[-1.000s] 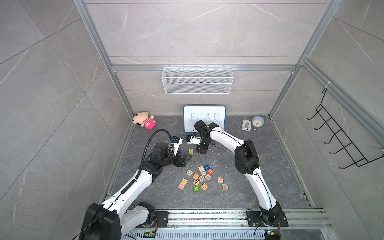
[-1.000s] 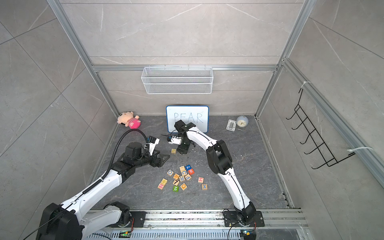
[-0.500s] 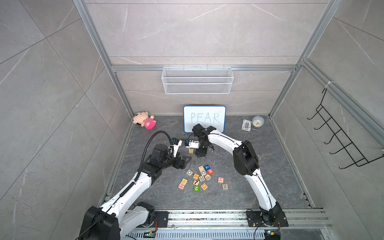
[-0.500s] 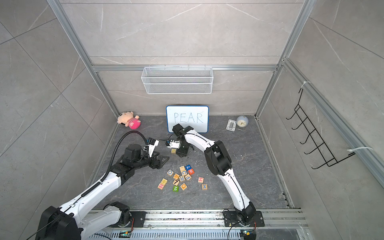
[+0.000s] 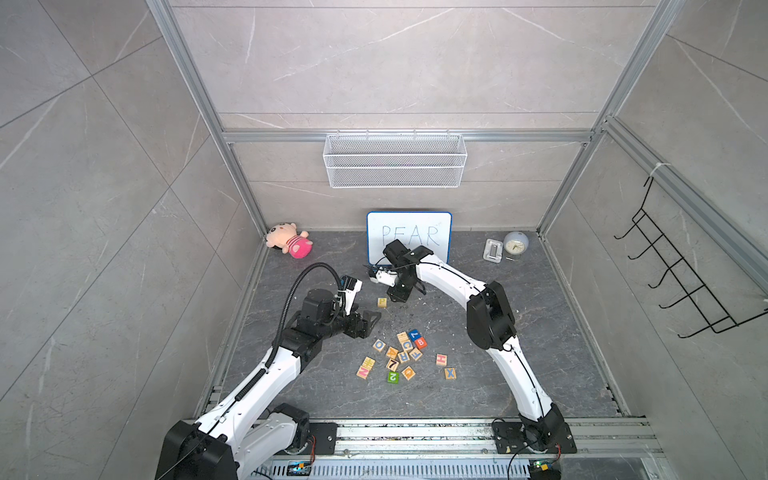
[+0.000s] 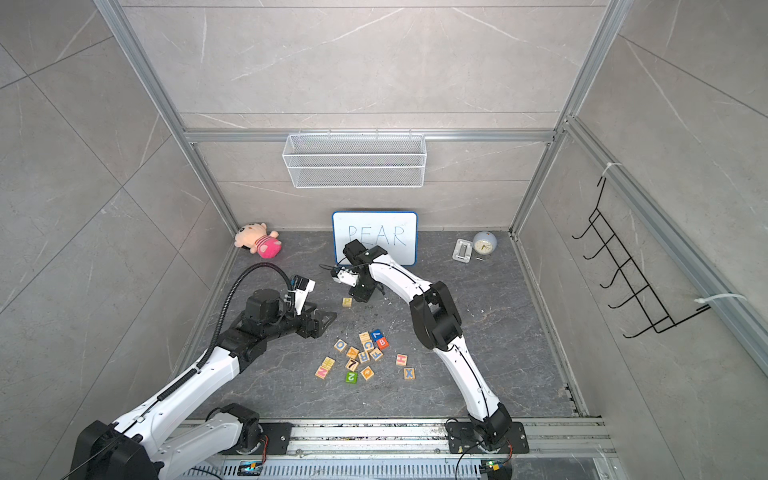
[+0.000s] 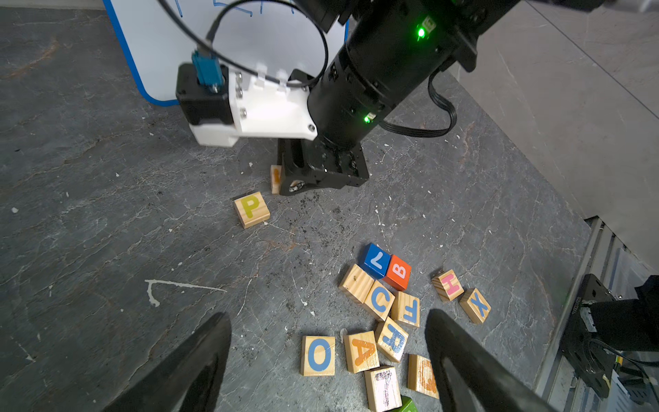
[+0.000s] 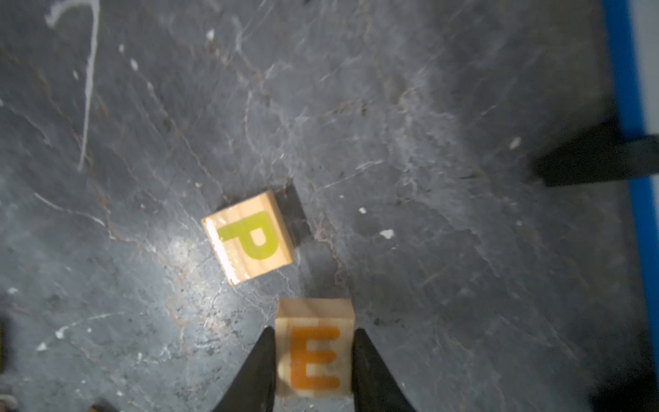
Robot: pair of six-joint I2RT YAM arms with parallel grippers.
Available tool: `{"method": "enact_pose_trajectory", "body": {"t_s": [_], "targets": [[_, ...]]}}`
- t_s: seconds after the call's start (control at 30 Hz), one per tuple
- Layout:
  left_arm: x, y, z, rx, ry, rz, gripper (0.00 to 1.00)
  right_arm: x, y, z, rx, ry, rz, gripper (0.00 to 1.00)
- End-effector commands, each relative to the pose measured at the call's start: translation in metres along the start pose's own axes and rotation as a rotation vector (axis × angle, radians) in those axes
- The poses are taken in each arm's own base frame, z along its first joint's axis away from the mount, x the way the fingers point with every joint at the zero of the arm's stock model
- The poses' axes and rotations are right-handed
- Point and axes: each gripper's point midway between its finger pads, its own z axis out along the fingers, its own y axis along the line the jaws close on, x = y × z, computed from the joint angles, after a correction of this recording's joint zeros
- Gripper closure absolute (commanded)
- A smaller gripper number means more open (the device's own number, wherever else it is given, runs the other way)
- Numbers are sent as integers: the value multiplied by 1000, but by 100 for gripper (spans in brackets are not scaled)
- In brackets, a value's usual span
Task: Spell the uppercase word “pear” with letter blocks
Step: Place the letter block at the center of the board.
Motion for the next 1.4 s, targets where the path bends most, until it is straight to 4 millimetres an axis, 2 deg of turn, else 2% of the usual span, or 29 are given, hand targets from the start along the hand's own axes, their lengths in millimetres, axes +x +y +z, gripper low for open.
{"method": "enact_pose_trajectory", "body": {"t_s": [0.0, 0.17, 0.27, 0.43, 0.77, 1.0, 1.37], "targets": [[-10, -2, -6, -12, -38, 26, 12, -9, -4, -16, 7, -38, 296, 67], [-12, -1, -7, -25, -38, 37, 13, -1, -8, -29, 54, -39, 599, 68], [-13, 2, -8, -41, -37, 41, 13, 4, 6, -28, 41, -50, 754, 68], [-14, 4, -7, -54, -49, 46, 13, 17, 8, -22, 94, -54, 907, 69], [-7, 6, -5, -55, -38, 24, 14, 22, 6, -9, 222, 14, 964, 69], [-2, 7, -9, -66, -36, 23, 14, 21, 11, 4, 249, 42, 957, 69], [1, 7, -10, -70, -36, 26, 14, 25, 13, 13, 252, 75, 958, 68]]}}
